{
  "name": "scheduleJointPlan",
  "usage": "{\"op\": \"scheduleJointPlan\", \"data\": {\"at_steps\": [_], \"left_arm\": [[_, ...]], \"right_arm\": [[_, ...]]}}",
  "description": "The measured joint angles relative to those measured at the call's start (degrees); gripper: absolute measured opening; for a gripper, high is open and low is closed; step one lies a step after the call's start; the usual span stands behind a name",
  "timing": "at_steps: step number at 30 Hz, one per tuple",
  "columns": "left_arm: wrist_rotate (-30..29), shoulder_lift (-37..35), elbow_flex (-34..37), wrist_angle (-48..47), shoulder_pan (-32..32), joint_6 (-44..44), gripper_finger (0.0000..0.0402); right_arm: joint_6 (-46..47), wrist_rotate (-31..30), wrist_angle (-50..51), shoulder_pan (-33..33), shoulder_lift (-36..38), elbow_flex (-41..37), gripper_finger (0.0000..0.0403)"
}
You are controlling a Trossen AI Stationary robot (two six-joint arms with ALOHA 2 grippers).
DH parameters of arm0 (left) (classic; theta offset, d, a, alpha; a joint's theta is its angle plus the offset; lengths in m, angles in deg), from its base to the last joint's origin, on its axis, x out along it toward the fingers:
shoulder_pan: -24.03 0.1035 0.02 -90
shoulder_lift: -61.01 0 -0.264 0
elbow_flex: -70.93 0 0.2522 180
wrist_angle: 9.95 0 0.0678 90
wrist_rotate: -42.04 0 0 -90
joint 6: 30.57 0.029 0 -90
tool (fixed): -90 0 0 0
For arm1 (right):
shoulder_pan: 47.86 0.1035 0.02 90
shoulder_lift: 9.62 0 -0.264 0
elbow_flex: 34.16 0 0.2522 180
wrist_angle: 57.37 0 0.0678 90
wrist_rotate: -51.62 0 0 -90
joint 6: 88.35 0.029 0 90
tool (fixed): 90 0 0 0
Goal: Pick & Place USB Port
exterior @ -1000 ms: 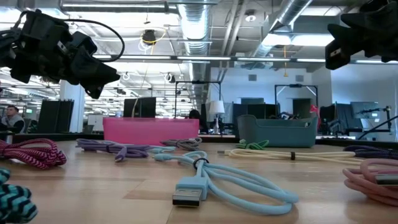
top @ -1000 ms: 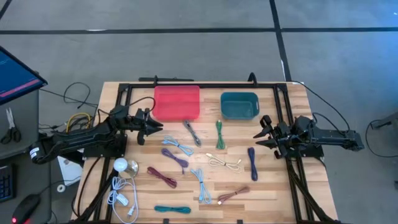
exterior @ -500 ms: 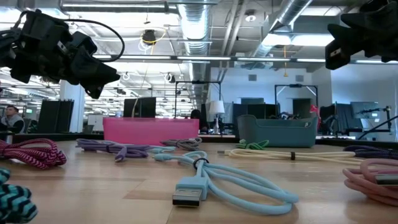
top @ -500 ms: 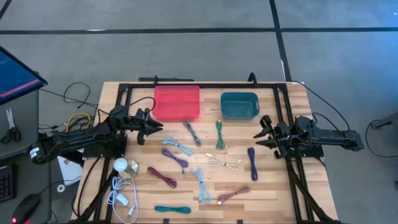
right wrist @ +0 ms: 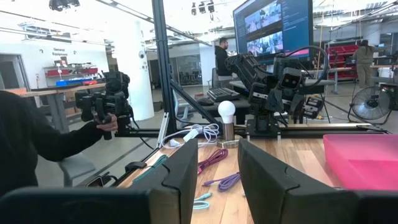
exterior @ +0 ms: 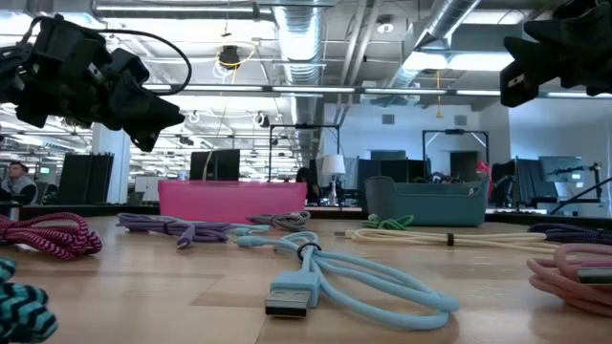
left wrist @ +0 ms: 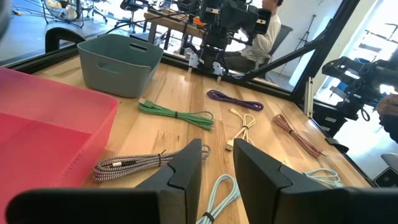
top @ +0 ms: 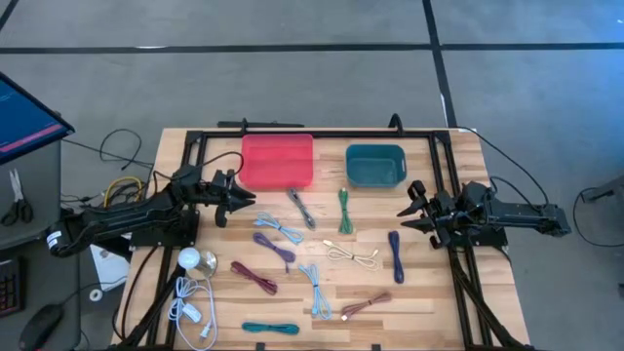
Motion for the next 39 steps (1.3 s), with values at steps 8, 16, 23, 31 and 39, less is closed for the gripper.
{"op": "scheduleJointPlan", "data": {"at_steps": [8,16,23,31,39], "left_arm": [[0.0,0.0,0.0,0.0,0.0,0.0,0.0092],[0.0,0.0,0.0,0.0,0.0,0.0,0.0092],[0.0,0.0,0.0,0.0,0.0,0.0,0.0092],[0.0,0.0,0.0,0.0,0.0,0.0,0.0092],[0.0,0.0,0.0,0.3,0.0,0.0,0.0092]], "right_arm": [[0.0,0.0,0.0,0.0,0.0,0.0,0.0108],[0.0,0.0,0.0,0.0,0.0,0.0,0.0108],[0.0,0.0,0.0,0.0,0.0,0.0,0.0108],[0.0,-0.1,-0.4,0.0,0.0,0.0,0.0108],[7.4,-14.2,7.9,0.0,0.0,4.3,0.0108]]}}
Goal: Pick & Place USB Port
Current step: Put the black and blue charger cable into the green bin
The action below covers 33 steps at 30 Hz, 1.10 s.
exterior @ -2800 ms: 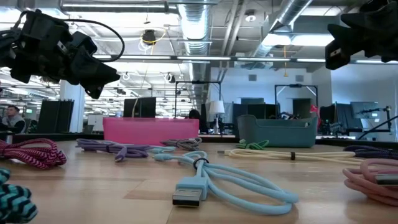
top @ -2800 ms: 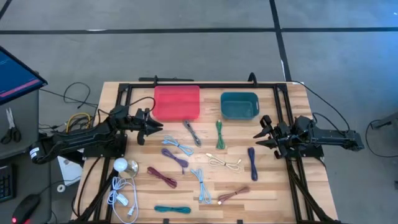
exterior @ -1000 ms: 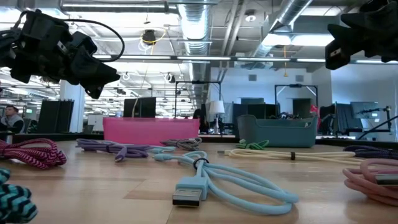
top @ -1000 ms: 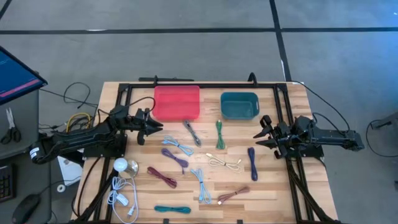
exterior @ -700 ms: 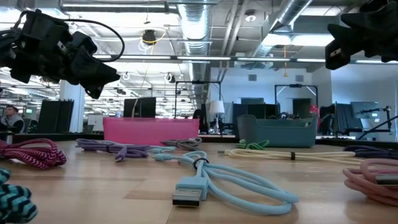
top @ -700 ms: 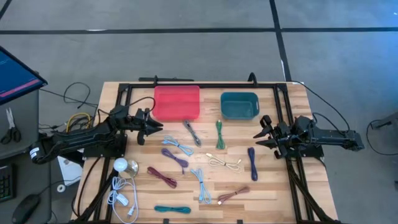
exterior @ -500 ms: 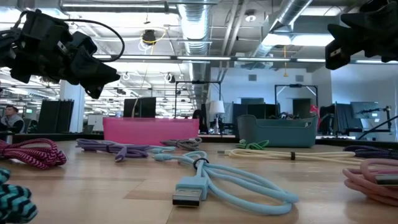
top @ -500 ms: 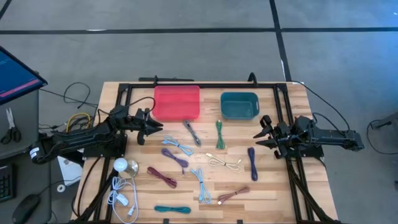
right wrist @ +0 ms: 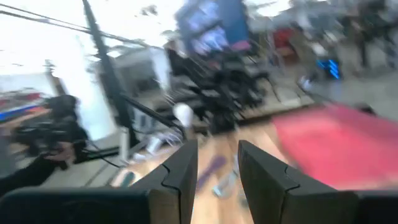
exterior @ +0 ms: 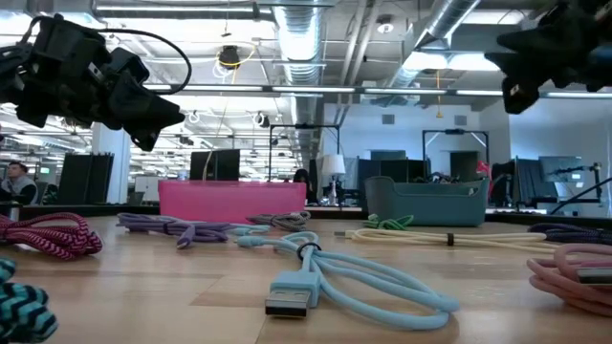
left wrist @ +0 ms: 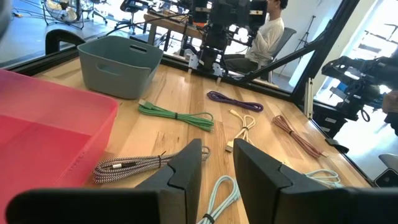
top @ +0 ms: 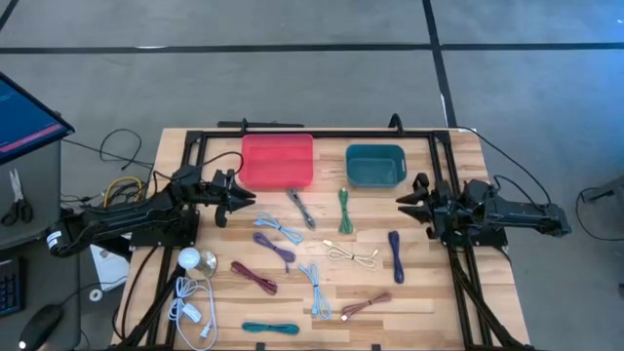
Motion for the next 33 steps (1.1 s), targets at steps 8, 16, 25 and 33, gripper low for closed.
{"op": "scheduleJointPlan", "data": {"at_steps": [8,16,25,33], "left_arm": [[0.0,0.0,0.0,0.0,0.0,0.0,0.0092],[0.0,0.0,0.0,0.0,0.0,0.0,0.0092],[0.0,0.0,0.0,0.0,0.0,0.0,0.0092],[0.0,0.0,0.0,0.0,0.0,0.0,0.0092]], "right_arm": [[14.5,-2.8,15.2,0.1,-0.7,6.6,0.0104],[20.1,-3.9,21.0,0.1,-8.4,11.3,0.0072],[26.7,-5.7,34.0,1.4,-22.5,20.6,0.0067],[40.9,-5.6,44.1,10.1,-33.1,23.9,0.0067]]}}
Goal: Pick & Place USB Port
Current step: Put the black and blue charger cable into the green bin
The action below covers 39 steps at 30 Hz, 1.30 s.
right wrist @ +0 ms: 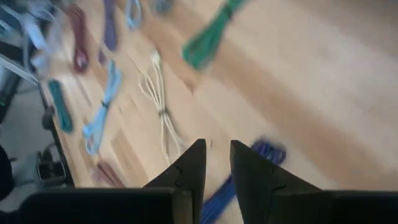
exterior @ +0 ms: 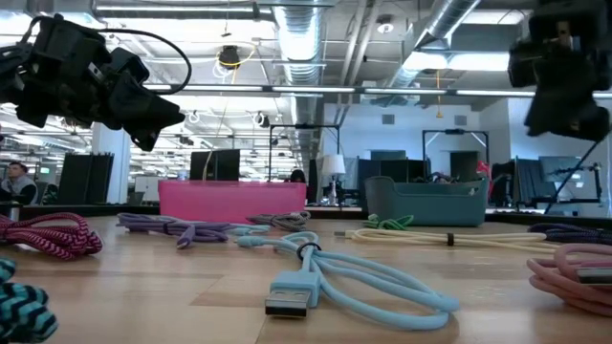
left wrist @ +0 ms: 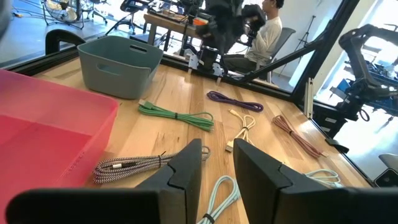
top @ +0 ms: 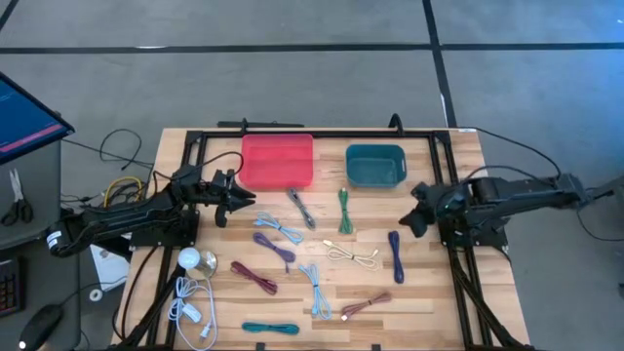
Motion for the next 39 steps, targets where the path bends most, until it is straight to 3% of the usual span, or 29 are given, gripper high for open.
{"op": "scheduleJointPlan", "data": {"at_steps": [9,13,18,27,32,39], "left_arm": [[0.0,0.0,0.0,0.0,0.0,0.0,0.0092],[0.0,0.0,0.0,0.0,0.0,0.0,0.0092],[0.0,0.0,0.0,0.0,0.0,0.0,0.0092],[0.0,0.0,0.0,0.0,0.0,0.0,0.0092],[0.0,0.0,0.0,0.0,0.0,0.0,0.0092],[0.0,0.0,0.0,0.0,0.0,0.0,0.0092]], "right_arm": [[19.0,0.3,0.0,13.7,-10.6,0.2,0.0066],[23.3,0.3,5.1,17.1,-16.3,3.6,0.0066],[21.6,-0.1,12.0,18.5,-24.0,9.5,0.0066],[5.4,1.8,3.2,18.1,-31.1,10.9,0.0066],[5.4,1.5,1.9,16.6,-35.1,10.9,0.0066],[15.4,1.7,3.4,14.5,-42.1,10.9,0.0066]]}}
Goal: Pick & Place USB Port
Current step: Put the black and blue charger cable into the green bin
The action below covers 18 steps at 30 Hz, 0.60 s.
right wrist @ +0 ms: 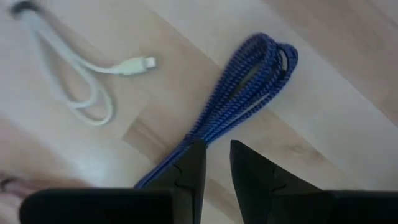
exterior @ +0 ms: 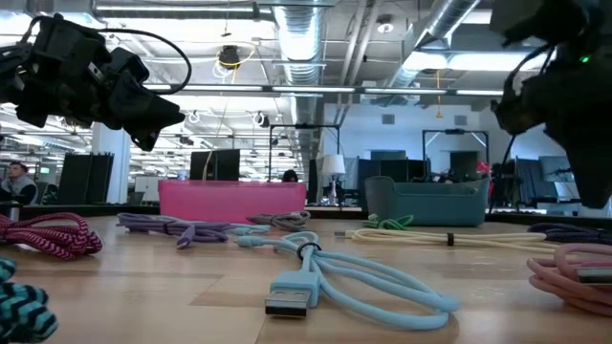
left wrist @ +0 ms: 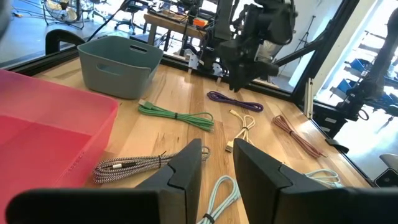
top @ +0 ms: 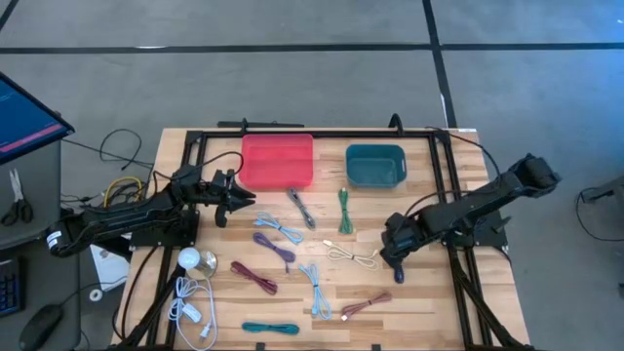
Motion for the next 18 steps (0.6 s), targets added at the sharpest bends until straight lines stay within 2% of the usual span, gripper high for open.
{"op": "scheduleJointPlan", "data": {"at_steps": [8,12,15,18], "left_arm": [[0.0,0.0,0.0,0.0,0.0,0.0,0.0092],[0.0,0.0,0.0,0.0,0.0,0.0,0.0092],[0.0,0.0,0.0,0.0,0.0,0.0,0.0092],[0.0,0.0,0.0,0.0,0.0,0.0,0.0092]], "right_arm": [[0.7,0.8,-0.8,0.0,-5.6,0.0,0.0068],[-0.3,4.3,-3.2,0.0,-6.2,0.0,0.009],[-5.2,8.8,-5.5,0.0,-6.1,0.0,0.011],[-4.6,11.1,-6.6,0.0,-6.1,0.0,0.0123]]}}
